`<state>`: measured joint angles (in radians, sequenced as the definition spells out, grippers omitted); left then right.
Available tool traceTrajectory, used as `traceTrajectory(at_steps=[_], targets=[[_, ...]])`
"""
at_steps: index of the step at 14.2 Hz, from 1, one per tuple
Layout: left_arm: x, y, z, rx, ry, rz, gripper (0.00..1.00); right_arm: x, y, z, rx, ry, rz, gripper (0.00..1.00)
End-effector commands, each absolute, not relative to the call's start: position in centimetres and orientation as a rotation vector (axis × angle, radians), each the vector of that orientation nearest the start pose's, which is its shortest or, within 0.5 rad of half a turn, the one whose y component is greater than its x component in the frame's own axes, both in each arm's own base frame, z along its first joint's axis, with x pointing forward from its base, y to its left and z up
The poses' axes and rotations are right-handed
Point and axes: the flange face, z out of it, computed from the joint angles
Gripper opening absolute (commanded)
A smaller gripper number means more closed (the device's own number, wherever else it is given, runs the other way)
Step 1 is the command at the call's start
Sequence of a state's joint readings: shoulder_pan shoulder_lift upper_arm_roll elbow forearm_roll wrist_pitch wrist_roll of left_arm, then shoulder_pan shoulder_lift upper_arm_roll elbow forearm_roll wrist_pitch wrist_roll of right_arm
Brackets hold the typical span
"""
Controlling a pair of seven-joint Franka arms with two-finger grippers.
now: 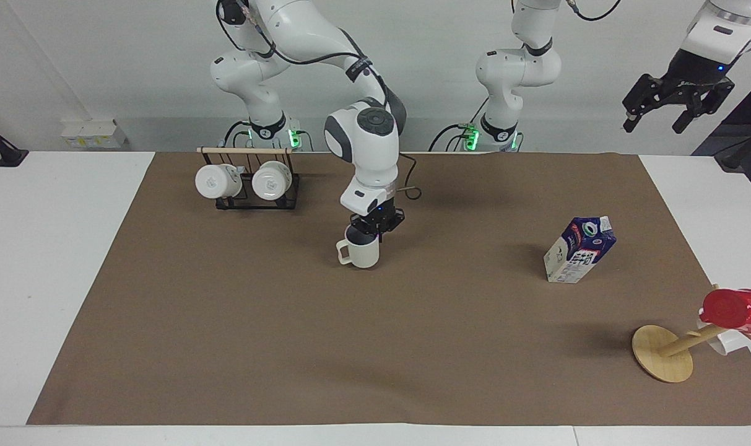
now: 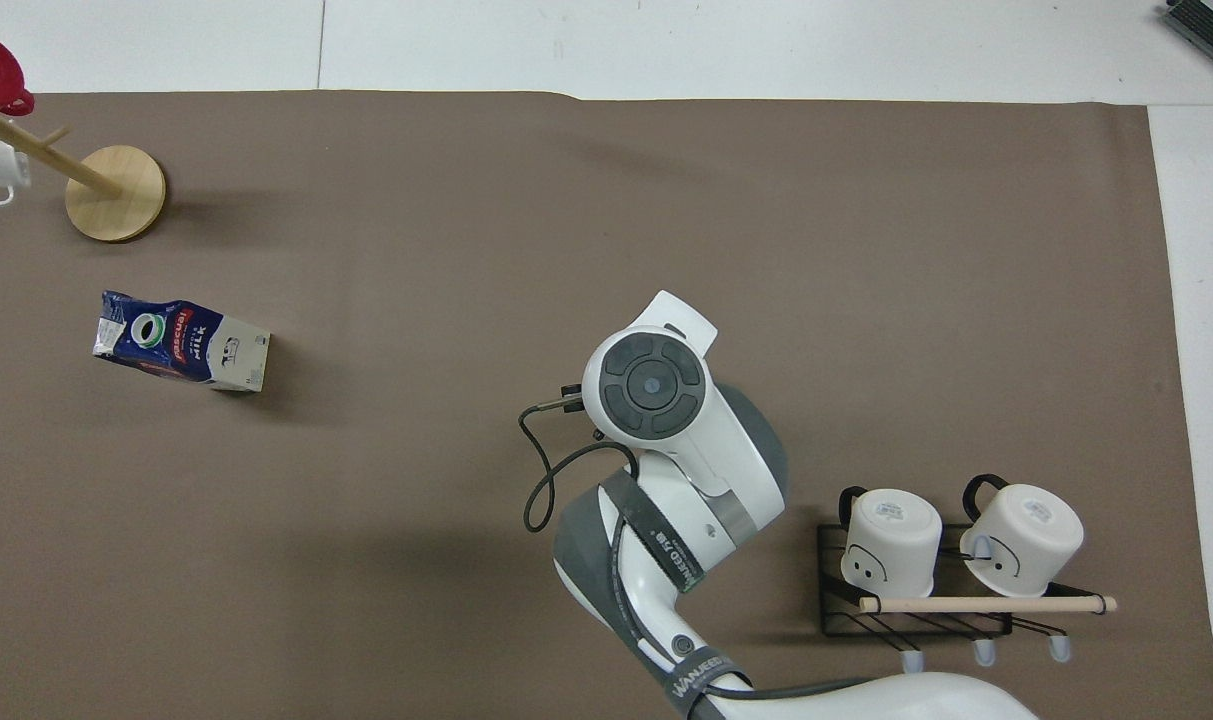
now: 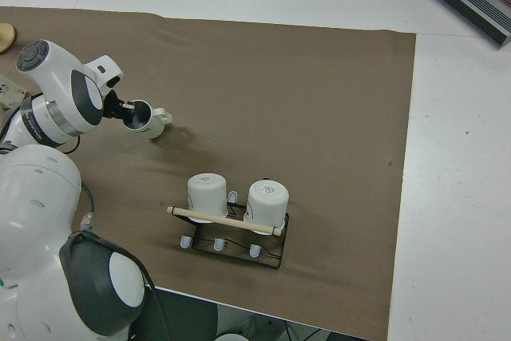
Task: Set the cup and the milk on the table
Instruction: 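Carry the white mug with the right gripper toward the table center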
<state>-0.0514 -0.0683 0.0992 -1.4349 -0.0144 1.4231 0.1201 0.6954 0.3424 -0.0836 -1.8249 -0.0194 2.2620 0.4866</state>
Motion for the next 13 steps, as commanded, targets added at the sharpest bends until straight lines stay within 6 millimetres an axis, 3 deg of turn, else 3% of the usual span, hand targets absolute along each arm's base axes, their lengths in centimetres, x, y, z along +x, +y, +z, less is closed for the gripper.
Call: traceTrajectory(at_steps=[1,5,8,13], targets=[[50.6,2.3,71.1,-3.160,0.116,-0.084,1.00,53.2,37.8,36.0,-3.102,-0.216,-0.202,0.00],[50.6,2.3,71.1,-3.160,0.116,-0.084,1.00,53.2,37.9,35.8,-3.086,-0.232,-0.218,0.00],[50.6,1.2,71.1,-3.158,0.150,-0.084,1.00,52.9,38.1,34.6,-3.096,-0.242,-0.198,0.00],[50.6,1.9,71.1,-3.159,0.128,-0.084,1.00,52.6,38.3,34.4,-3.101,-0.400,-0.180,0.00]])
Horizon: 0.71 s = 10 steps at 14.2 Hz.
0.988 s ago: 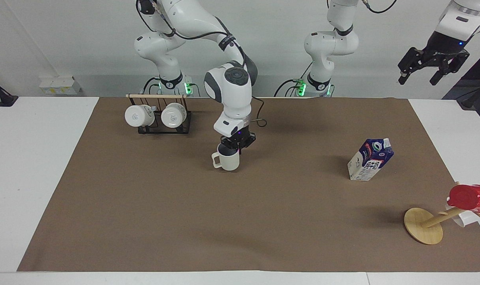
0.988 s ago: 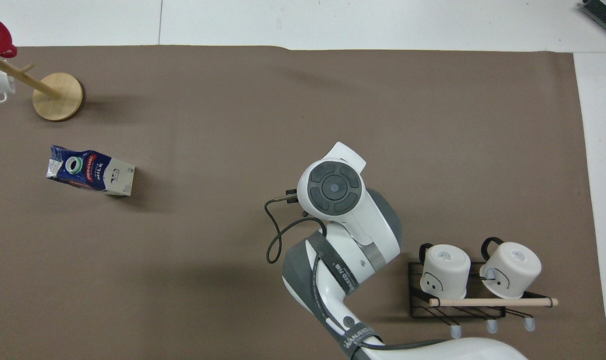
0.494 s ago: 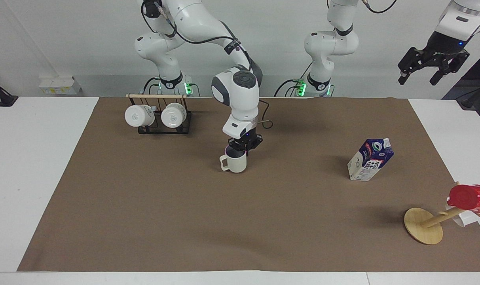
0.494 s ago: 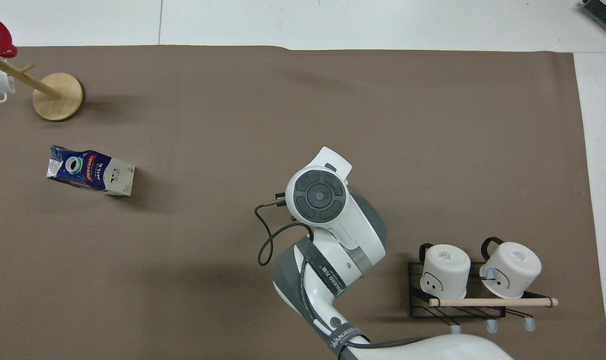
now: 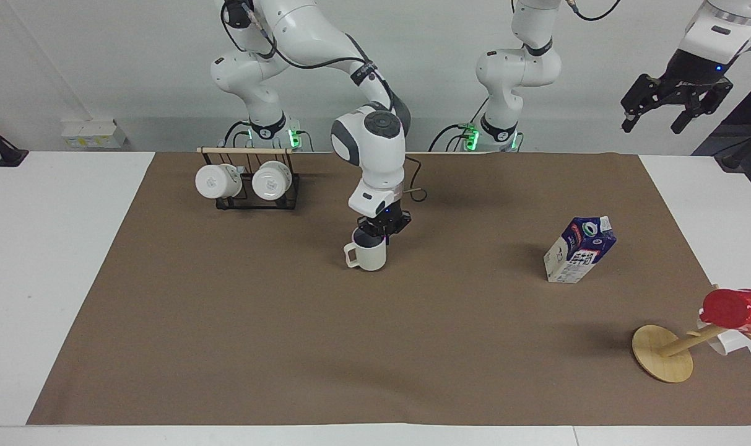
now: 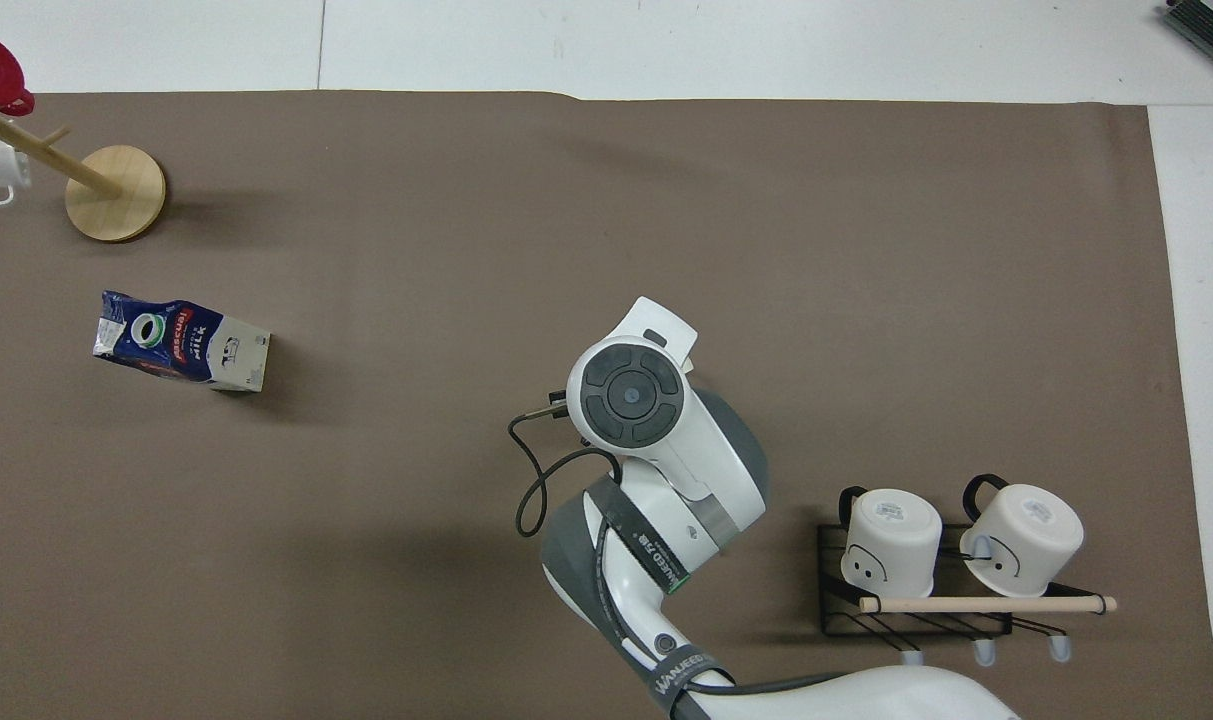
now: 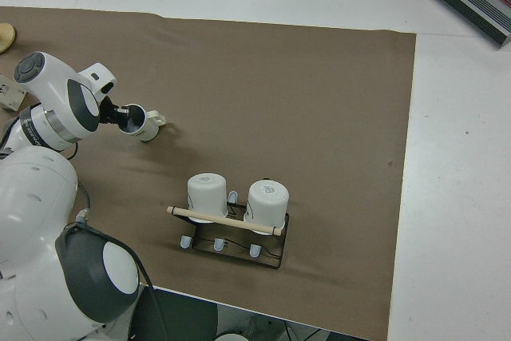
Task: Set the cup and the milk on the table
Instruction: 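Carry the white mug with the right gripper toward the table center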
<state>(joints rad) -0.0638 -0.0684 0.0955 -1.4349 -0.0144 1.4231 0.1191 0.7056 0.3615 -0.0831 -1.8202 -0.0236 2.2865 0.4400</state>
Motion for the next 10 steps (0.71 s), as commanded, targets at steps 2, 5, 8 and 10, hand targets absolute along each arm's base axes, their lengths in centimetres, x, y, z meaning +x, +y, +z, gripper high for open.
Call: traceTrajectory(at_steps=[2,5,8,10], targets=[[50.6,1.7,71.1,-3.159,0.128,-0.084,1.00,52.6,38.3,34.4,-3.099,-0.420,-0.183,0.00],[50.6,1.6,71.1,-3.158,0.133,-0.084,1.00,52.6,38.5,34.6,-3.097,-0.418,-0.184,1.00],[50.6,1.6,71.1,-3.158,0.133,-0.084,1.00,52.8,38.5,36.3,-3.080,-0.407,-0.212,1.00],[50.6,1.5,71.1,-3.158,0.135,-0.084,1.00,52.6,37.8,38.7,-3.074,-0.388,-0.210,1.00]])
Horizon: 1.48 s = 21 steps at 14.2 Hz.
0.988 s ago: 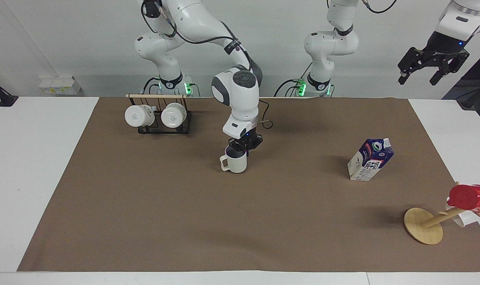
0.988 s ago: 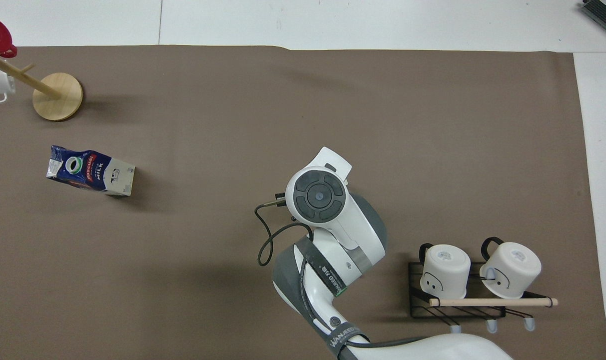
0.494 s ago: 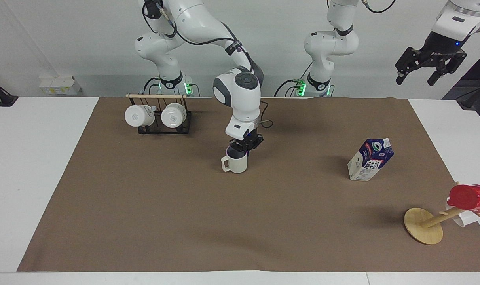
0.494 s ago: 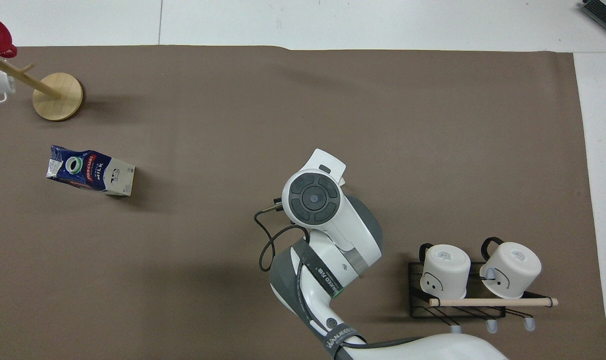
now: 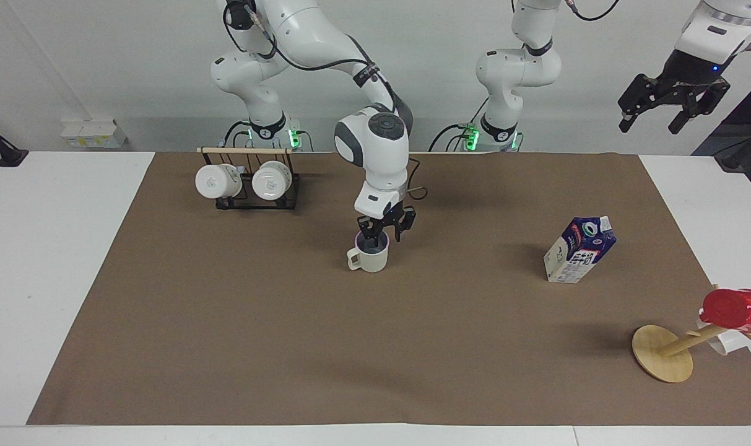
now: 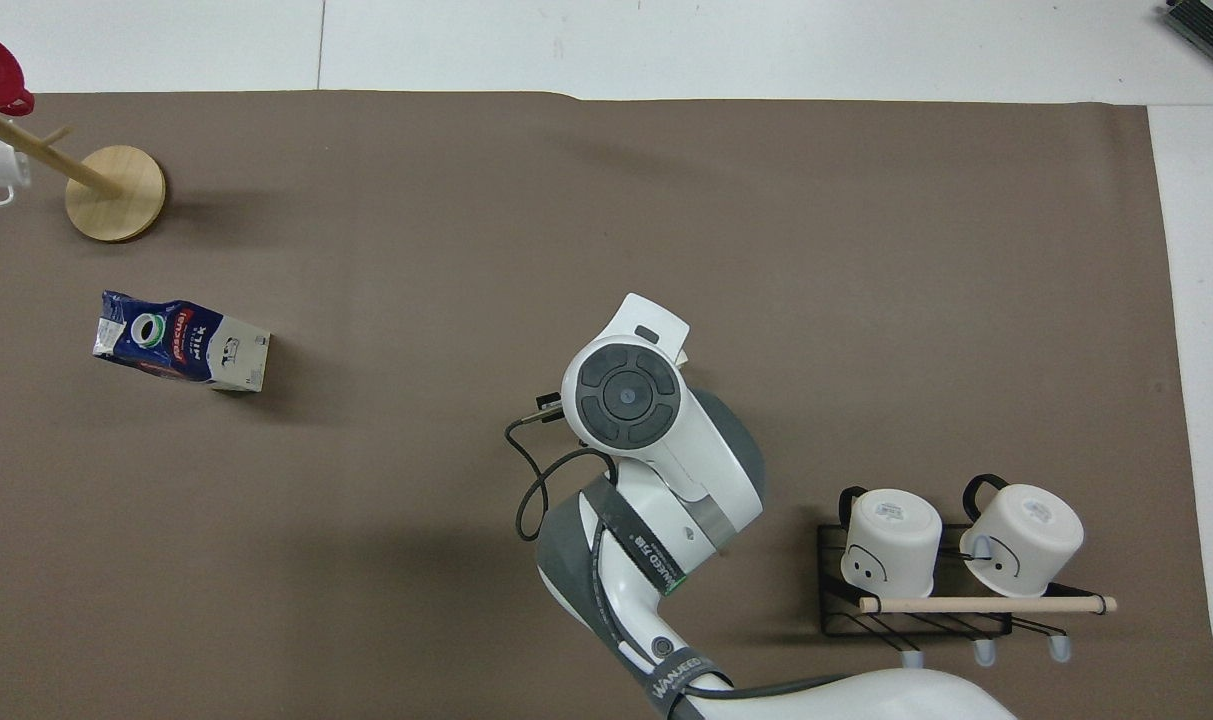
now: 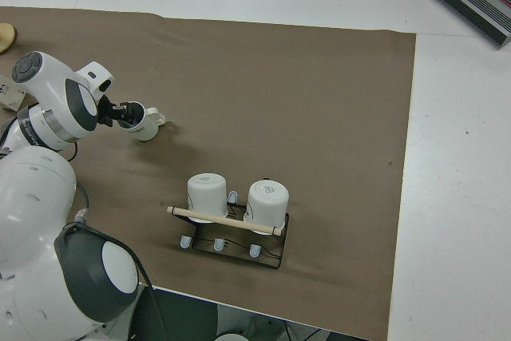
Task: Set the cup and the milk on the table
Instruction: 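Carry the white mug with the right gripper toward the table center, then release the mug and withdraw the right gripper toward its rest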
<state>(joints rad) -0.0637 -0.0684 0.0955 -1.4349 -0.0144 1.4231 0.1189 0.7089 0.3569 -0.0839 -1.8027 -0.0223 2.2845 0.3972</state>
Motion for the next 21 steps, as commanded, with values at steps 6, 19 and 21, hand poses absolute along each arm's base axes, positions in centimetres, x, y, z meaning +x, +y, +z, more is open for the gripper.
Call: traceTrajectory(at_steps=[6,19,21], targets=[[50.5,1.5,71.0,-3.159,0.136,-0.070,1.00,53.1,31.5,47.7,-3.084,-0.246,-0.239,1.00],[51.4,2.4,70.9,-3.152,0.129,-0.150,1.00,53.7,10.1,57.1,-3.124,0.191,-0.082,1.00],[52.3,2.4,70.0,-3.148,0.130,-0.176,1.00,53.8,7.8,58.5,-3.119,0.232,-0.096,1.00]])
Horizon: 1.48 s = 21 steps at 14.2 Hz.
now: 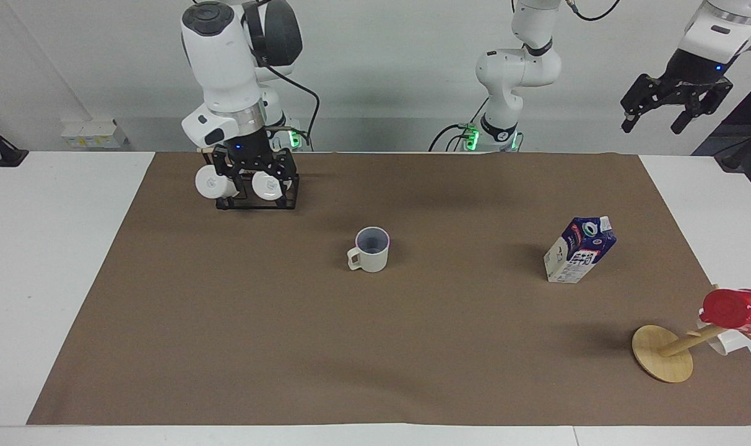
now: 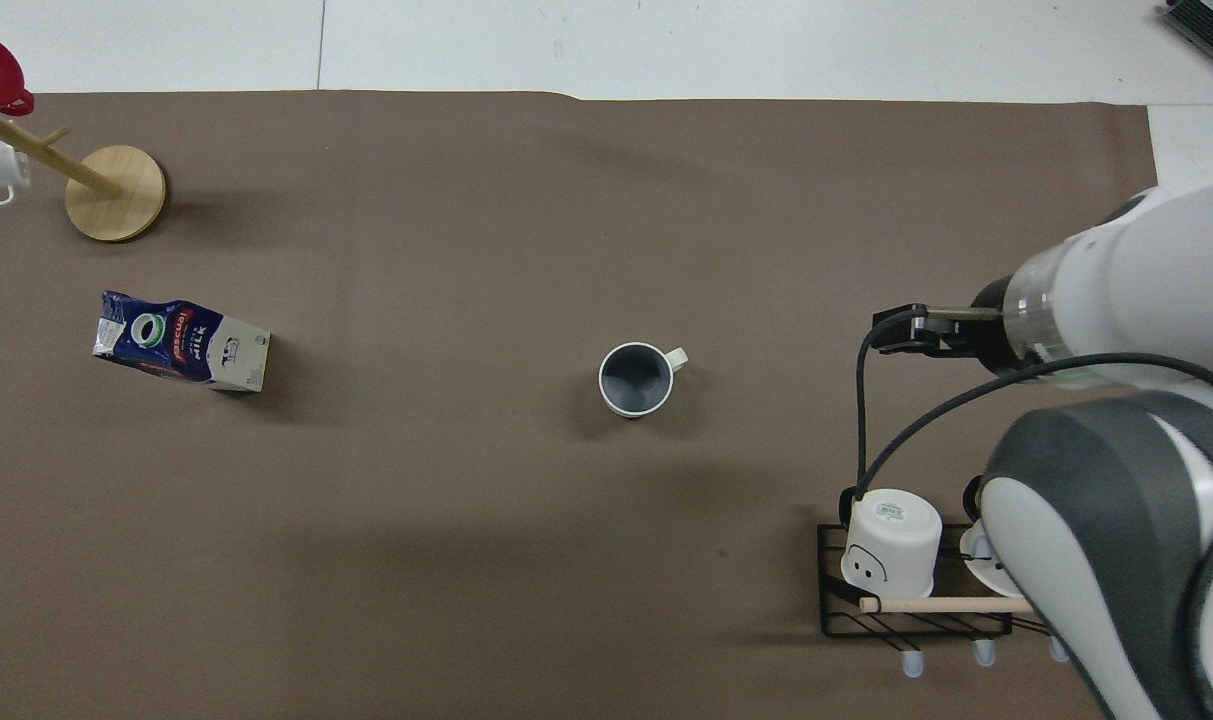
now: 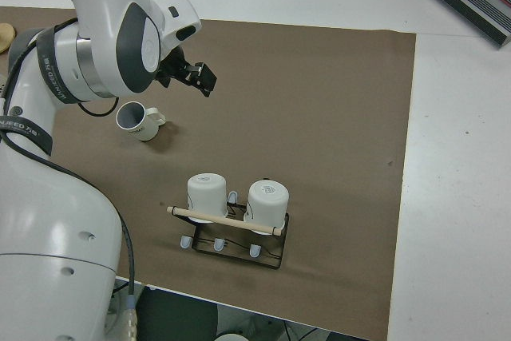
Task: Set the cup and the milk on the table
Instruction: 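Release the mug and withdraw the right gripper toward its rest, then reach the left gripper to the milk carton and grasp it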
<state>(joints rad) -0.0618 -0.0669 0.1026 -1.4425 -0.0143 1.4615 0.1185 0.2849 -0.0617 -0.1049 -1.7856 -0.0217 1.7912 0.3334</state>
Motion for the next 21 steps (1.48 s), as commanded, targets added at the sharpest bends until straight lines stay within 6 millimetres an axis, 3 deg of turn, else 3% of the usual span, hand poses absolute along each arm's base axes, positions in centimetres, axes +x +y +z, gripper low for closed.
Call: traceTrajectory(at_steps=[1,4,8,11,15,18,20,21], targets=[[52.7,2.4,69.2,-3.146,0.132,-0.200,1.00,53.9,6.8,59.2,-3.122,0.231,-0.092,1.00],[53.6,2.3,66.7,-3.146,0.133,-0.198,1.00,53.8,3.4,60.3,-3.126,0.258,-0.064,1.00],[55.2,1.7,61.8,-3.143,0.146,-0.207,1.00,53.4,-0.6,62.7,-3.128,0.249,-0.045,1.00],[56.8,1.7,59.4,-3.140,0.143,-0.195,1.00,52.7,-1.0,65.9,-3.137,0.203,-0.005,1.00],[57.4,2.1,56.7,-3.124,0.255,-0.204,1.00,51.8,-1.9,66.5,-3.147,0.111,0.025,1.00],[57.8,2.3,53.6,-3.115,0.321,-0.194,1.00,50.7,-3.5,66.4,-3.131,0.154,0.033,1.00],[57.6,1.9,52.1,-3.117,0.335,-0.168,1.00,50.2,-3.6,66.5,-3.125,0.148,0.073,1.00],[57.5,1.7,51.4,-3.116,0.342,-0.167,1.00,50.0,-3.9,67.3,-3.129,0.151,0.076,1.00]])
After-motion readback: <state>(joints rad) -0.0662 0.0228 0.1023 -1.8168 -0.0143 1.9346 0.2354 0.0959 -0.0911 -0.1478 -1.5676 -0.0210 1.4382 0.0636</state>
